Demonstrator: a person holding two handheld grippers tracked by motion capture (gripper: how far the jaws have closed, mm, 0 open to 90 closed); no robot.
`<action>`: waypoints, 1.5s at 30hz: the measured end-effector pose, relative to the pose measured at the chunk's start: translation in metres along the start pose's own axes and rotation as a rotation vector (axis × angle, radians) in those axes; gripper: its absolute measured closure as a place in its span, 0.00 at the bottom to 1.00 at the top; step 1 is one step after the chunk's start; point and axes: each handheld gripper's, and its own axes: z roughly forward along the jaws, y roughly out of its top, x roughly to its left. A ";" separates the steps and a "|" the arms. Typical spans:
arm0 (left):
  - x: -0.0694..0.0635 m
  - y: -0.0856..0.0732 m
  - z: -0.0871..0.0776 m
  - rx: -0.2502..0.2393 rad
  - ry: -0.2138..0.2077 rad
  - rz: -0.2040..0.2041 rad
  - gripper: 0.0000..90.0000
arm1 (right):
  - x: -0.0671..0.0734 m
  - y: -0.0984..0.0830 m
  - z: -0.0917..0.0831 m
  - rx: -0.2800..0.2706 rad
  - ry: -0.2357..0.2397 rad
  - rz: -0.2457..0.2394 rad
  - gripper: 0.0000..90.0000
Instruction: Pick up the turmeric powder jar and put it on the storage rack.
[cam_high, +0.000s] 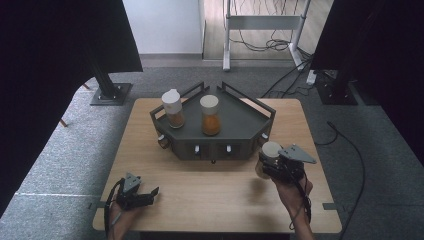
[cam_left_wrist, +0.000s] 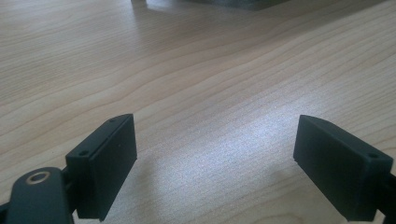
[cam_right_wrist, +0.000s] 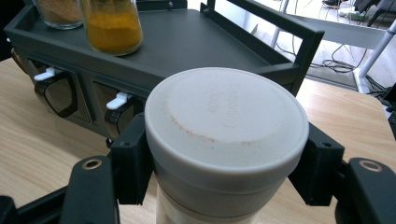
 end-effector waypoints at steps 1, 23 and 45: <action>0.000 0.000 0.000 -0.001 0.000 -0.001 0.14 | 0.000 0.002 0.001 0.001 -0.002 -0.003 0.37; 0.000 0.000 0.000 0.000 -0.004 0.003 0.14 | -0.007 0.048 0.016 -0.004 0.025 -0.020 0.37; 0.002 0.000 0.000 -0.003 -0.009 -0.001 0.14 | -0.011 0.094 0.038 -0.020 0.024 -0.024 0.37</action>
